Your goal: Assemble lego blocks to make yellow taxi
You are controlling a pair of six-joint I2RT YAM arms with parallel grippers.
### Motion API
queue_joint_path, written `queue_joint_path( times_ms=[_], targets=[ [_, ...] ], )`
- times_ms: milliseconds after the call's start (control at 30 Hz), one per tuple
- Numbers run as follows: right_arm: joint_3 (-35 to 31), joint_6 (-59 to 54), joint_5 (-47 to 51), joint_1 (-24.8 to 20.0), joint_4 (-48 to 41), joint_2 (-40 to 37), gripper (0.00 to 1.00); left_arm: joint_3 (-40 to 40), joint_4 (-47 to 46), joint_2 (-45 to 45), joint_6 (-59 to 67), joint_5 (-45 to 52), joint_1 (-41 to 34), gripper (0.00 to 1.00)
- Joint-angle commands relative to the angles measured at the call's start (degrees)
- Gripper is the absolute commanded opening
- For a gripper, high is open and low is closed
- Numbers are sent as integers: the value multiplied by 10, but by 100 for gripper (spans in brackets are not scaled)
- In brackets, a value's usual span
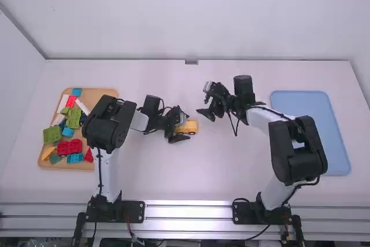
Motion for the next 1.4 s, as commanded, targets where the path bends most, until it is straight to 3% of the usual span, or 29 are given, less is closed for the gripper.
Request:
queue_joint_path(
  times_ms=[0,233,367,467,600,1100,1367],
  targets=[
    [4,39,-24,4,2,-3,98,-10,-49,-28,-34,-60,10,99],
    [29,39,-28,8,1,-3,99,-10,-222,-200,-37,-75,57,99],
    [54,46,-56,8,-1,-3,99,-10,-318,-324,-73,-180,101,99],
    [82,45,-98,21,-7,-3,98,-10,-354,-409,-172,-273,139,99],
    [123,43,-97,43,-52,-3,98,-10,-367,-472,-312,-328,167,99],
    [320,10,-101,129,-237,7,99,-9,-385,-531,-725,-711,196,99],
    [322,8,-41,169,-238,7,98,38,-516,-545,-761,-705,229,99]
  ],
)
